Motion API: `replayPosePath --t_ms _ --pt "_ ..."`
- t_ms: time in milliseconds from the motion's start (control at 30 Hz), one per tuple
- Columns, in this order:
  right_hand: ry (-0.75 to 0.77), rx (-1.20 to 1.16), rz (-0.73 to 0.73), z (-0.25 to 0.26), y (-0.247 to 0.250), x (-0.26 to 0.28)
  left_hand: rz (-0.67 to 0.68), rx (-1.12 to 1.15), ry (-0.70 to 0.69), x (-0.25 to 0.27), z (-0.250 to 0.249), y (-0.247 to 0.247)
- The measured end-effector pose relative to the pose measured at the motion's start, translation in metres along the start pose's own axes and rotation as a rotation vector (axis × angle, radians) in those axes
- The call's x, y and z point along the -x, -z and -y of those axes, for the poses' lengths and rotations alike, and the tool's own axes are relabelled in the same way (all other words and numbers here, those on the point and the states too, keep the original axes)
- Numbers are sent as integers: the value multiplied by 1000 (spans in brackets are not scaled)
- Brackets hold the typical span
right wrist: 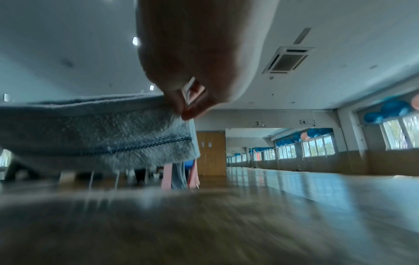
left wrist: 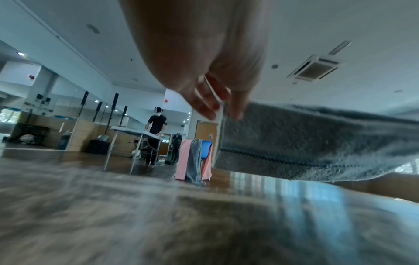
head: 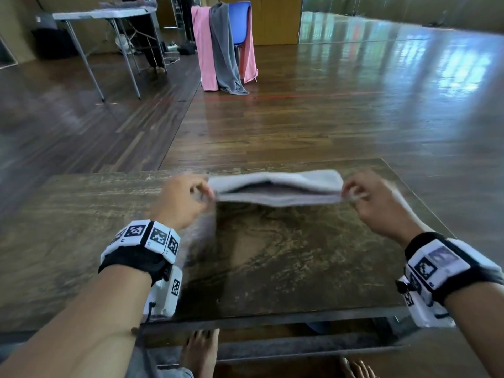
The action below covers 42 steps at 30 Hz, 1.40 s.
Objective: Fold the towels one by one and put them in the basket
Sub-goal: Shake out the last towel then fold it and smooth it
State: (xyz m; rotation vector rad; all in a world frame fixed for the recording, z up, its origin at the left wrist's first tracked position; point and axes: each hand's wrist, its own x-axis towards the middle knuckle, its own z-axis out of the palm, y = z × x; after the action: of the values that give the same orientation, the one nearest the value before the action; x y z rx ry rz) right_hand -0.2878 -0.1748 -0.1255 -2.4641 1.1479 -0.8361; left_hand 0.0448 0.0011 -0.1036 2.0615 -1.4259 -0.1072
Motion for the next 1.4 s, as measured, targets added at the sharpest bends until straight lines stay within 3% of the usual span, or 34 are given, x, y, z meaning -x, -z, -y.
replayPosePath --t_ms 67,100,200,367,633,833,1033,1133,1233,1333,1400 --pt "-100 51 206 -15 -9 8 275 -23 112 7 11 -11" --pt "-158 65 231 -20 -13 10 330 7 162 9 14 -15" --pt "-318 51 194 -24 -19 7 263 -4 308 5 20 -22" --pt "-384 117 253 -17 -28 -1 260 -116 502 -2 23 -33" --pt "-507 148 213 -4 -24 -5 189 -134 460 -8 20 -38" --pt "-510 124 107 1 -12 -3 17 -100 405 -9 12 -30" --pt "-514 196 212 3 -7 1 142 -215 382 -3 11 -37" --pt "-335 194 169 3 -16 3 109 -232 146 -2 5 -44" --pt "-54 101 315 10 -29 5 229 -112 -85 -3 -13 -55" --pt "50 192 500 24 -42 5 416 -183 -116 0 -29 -69" --pt "-6 270 492 33 -43 3 429 -207 -65 -1 -35 -72"
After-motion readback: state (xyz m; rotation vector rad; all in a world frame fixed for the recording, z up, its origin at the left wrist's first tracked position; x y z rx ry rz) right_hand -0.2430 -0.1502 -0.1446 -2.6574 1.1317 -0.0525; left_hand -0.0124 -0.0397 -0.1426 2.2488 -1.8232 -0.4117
